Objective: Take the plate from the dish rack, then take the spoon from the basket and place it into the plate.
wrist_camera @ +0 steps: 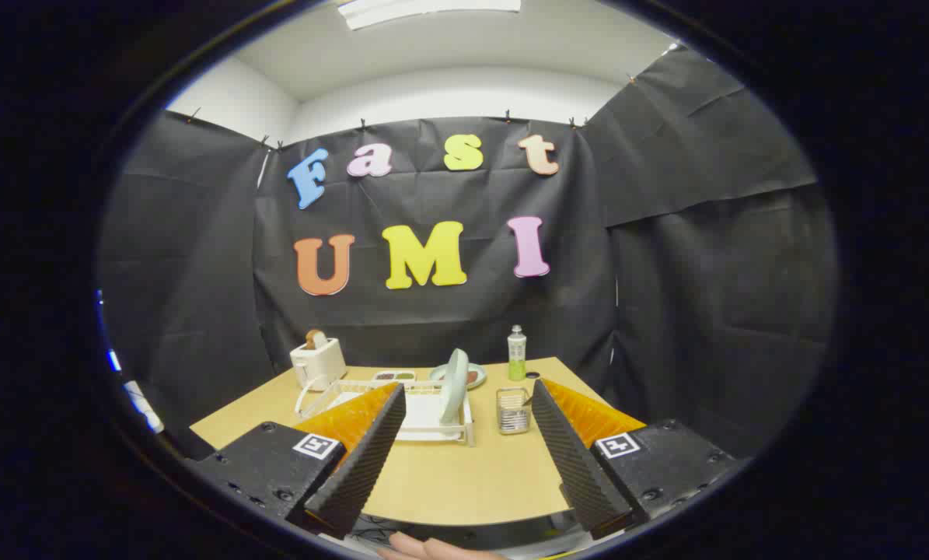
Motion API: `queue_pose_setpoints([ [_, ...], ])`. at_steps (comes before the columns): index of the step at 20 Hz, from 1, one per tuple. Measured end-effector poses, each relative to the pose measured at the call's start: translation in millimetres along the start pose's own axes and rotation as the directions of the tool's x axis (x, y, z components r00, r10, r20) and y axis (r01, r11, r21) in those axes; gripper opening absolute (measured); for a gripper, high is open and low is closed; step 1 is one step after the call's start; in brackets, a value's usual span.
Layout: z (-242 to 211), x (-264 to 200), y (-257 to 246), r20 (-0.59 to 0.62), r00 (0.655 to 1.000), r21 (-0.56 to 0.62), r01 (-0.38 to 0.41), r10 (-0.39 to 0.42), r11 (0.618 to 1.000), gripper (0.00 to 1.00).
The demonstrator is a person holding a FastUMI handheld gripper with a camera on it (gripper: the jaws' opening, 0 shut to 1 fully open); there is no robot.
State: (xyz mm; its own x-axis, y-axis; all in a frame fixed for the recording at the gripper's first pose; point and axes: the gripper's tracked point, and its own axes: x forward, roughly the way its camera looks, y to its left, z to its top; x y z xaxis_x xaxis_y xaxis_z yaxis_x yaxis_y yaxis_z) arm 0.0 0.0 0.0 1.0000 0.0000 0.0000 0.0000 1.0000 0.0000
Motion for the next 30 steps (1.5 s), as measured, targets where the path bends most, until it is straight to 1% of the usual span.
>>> queue_pose_setpoints([
  [14, -16, 8, 2, -0.015, 1.0, -0.011, 0.007, -0.007, 1.0, 1.0],
  [18, -15, 19, 5, -0.01, 1.0, -0.034, 0.0, -0.001, 0.999, 1.0],
  [22, -16, 47, 12, -0.06, 0.998, -0.037, -0.018, 0.016, 0.999, 1.0],
  [24, -16, 68, 23, -0.098, 0.994, -0.075, -0.05, 0.042, 0.996, 1.0],
  [26, -15, 95, 27, -0.147, 0.988, -0.102, -0.06, 0.045, 0.993, 1.0],
  [28, -10, 126, 31, -0.202, 0.978, -0.102, -0.07, 0.048, 0.992, 1.0],
  [30, -6, 161, 35, -0.27, 0.962, -0.102, -0.078, 0.048, 0.992, 1.0],
])
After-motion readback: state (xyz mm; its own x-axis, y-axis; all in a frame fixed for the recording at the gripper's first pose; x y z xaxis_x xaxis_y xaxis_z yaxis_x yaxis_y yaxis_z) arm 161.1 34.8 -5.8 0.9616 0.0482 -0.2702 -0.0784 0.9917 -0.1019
